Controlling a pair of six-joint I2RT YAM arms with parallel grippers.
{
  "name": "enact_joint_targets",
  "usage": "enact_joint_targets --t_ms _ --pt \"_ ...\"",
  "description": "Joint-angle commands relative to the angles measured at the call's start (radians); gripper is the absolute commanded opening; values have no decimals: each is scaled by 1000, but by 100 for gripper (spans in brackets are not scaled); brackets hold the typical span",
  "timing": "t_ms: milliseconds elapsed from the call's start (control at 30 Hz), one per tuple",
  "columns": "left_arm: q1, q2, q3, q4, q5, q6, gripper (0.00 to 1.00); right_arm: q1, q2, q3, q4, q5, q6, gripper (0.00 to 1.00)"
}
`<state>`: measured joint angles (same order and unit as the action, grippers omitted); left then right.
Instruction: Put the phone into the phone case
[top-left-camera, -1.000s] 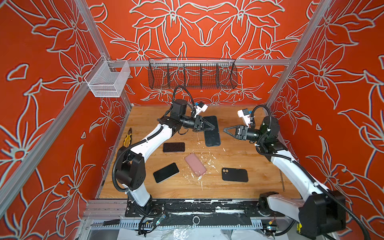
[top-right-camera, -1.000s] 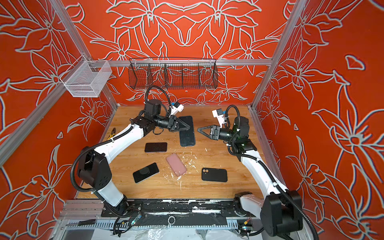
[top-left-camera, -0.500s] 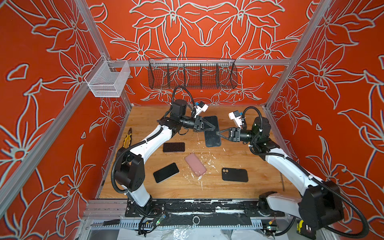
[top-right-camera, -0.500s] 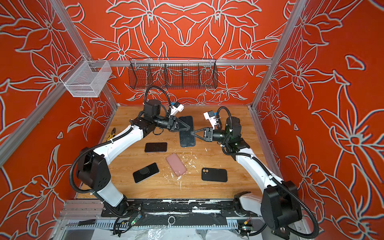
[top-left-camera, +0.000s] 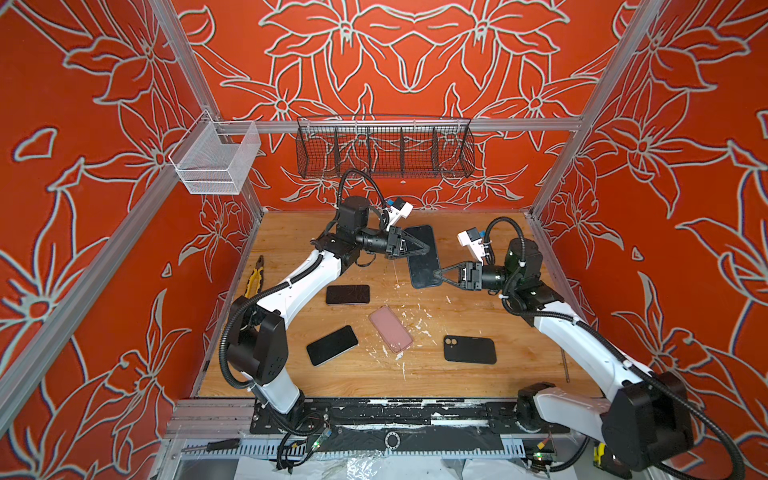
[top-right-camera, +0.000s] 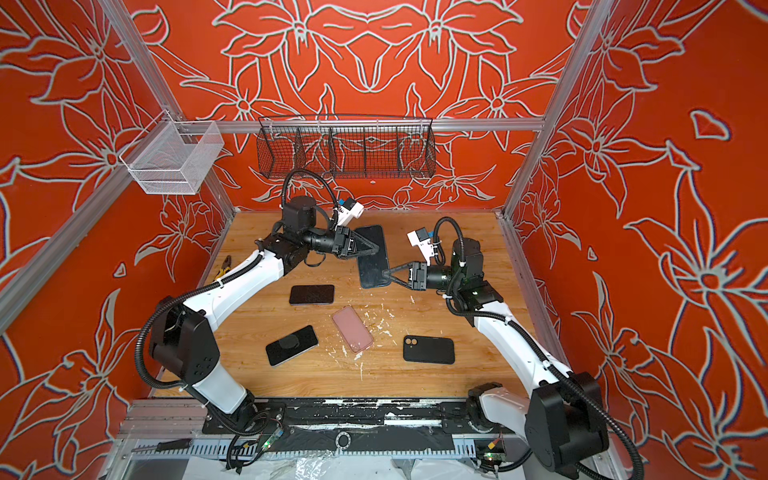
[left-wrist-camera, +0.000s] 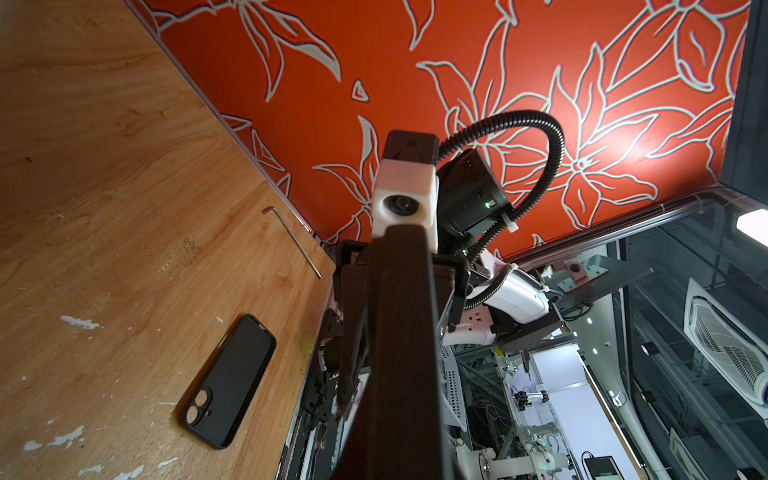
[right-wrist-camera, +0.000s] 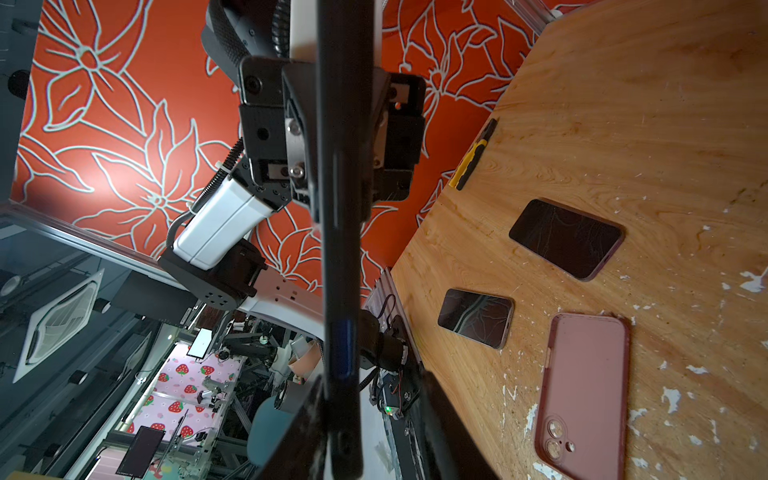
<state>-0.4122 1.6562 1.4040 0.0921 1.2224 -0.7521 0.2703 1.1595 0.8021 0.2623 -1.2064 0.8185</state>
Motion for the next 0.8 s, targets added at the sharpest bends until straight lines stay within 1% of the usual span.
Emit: enact_joint_targets --t_ms 0,133,167,267,333,467,567,700,733,767 --pt "3 -34 0 88 26 -35 0 6 -16 -19 8 -18 -9 30" --pt "4 -33 0 87 22 -35 0 8 -1 -30 96 -26 53 22" --pt "4 -32 0 87 20 -35 0 7 -1 -29 93 -25 51 19" --pt "4 -33 3 86 17 -34 0 6 -3 -17 1 -3 -9 15" --pt "4 -33 4 87 17 -35 0 7 -12 -4 -97 33 -78 10" --pt "5 -38 6 90 14 -38 0 7 -16 11 -216 106 -151 0" --pt "7 -44 5 92 9 -39 0 7 -11 24 -282 157 -193 0" --pt "6 -54 4 93 0 -39 0 7 -9 27 -288 188 -187 0" --pt "7 -57 3 93 -4 -39 0 7 -10 28 -288 194 -185 7" --pt "8 -58 0 93 -12 -39 0 7 -13 29 -287 200 -179 16"
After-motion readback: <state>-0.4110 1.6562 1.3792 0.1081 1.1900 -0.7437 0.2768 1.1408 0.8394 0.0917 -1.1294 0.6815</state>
